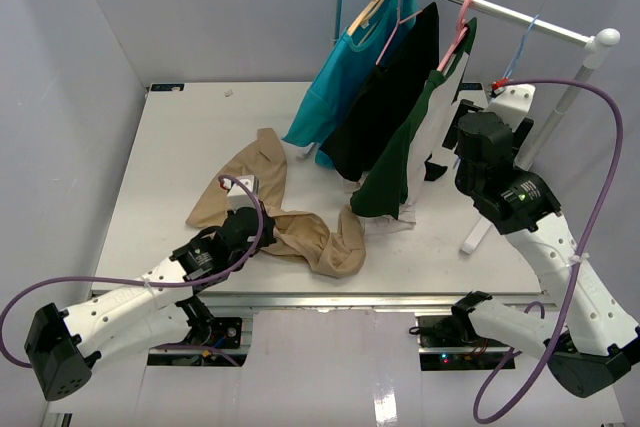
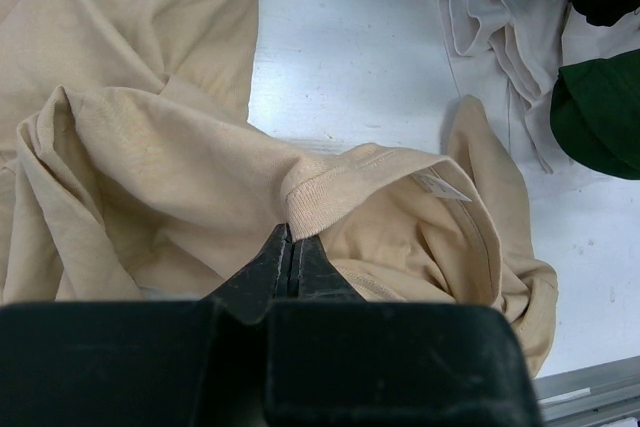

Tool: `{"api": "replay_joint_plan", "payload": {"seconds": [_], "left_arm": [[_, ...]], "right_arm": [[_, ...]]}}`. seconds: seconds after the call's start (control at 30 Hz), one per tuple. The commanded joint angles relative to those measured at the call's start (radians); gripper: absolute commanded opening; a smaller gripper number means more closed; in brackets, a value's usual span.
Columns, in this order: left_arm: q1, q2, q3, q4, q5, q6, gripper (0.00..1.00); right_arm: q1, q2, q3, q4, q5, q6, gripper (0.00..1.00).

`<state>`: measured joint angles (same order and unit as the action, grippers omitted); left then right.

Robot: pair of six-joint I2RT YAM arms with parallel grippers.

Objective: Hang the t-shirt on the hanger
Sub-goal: Pick up the hanger from the clothesline.

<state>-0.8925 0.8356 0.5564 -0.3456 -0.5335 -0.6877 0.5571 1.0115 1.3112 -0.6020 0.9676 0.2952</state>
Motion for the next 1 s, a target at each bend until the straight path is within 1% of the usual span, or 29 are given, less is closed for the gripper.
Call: {"api": "replay_joint_plan", "payload": {"seconds": [0.0, 0.13, 0.23, 0.33, 0.47, 0.63, 0.83, 0.87, 0.97], "left_arm": [[-0.001, -0.009, -0.017, 0.026, 0.003, 0.008, 0.00], [0.000, -0.001, -0.021, 0.034, 0.006, 0.005, 0.00], [0.000, 0.001, -0.025, 0.039, 0.008, 0.006, 0.00], [0.000, -0.002, -0.027, 0.039, 0.002, 0.011, 0.00], [0.000, -0.012, -0.029, 0.039, 0.003, 0.014, 0.00], [-0.001, -0.026, -0.035, 0.040, 0.006, 0.014, 0.00], [-0.001, -0.037, -0.039, 0.039, 0.006, 0.008, 0.00], [-0.002, -0.036, -0.039, 0.040, 0.006, 0.008, 0.00], [0.000, -0.033, -0.039, 0.039, 0.006, 0.005, 0.00]], "right_arm": [[-0.004, -0.039, -0.017, 0.148, -0.061, -0.036, 0.76], [-0.005, -0.012, -0.010, 0.178, -0.031, -0.050, 0.76], [-0.005, 0.014, -0.009, 0.206, 0.014, -0.069, 0.74], [-0.006, 0.035, -0.009, 0.211, 0.034, -0.077, 0.70], [-0.006, 0.022, -0.045, 0.211, -0.010, -0.051, 0.65], [-0.008, 0.028, -0.074, 0.211, -0.005, -0.048, 0.56], [-0.009, 0.028, -0.083, 0.211, 0.018, -0.060, 0.50], [-0.011, 0.027, -0.084, 0.211, 0.025, -0.066, 0.48], [-0.015, 0.020, -0.084, 0.211, 0.028, -0.087, 0.35]]}}
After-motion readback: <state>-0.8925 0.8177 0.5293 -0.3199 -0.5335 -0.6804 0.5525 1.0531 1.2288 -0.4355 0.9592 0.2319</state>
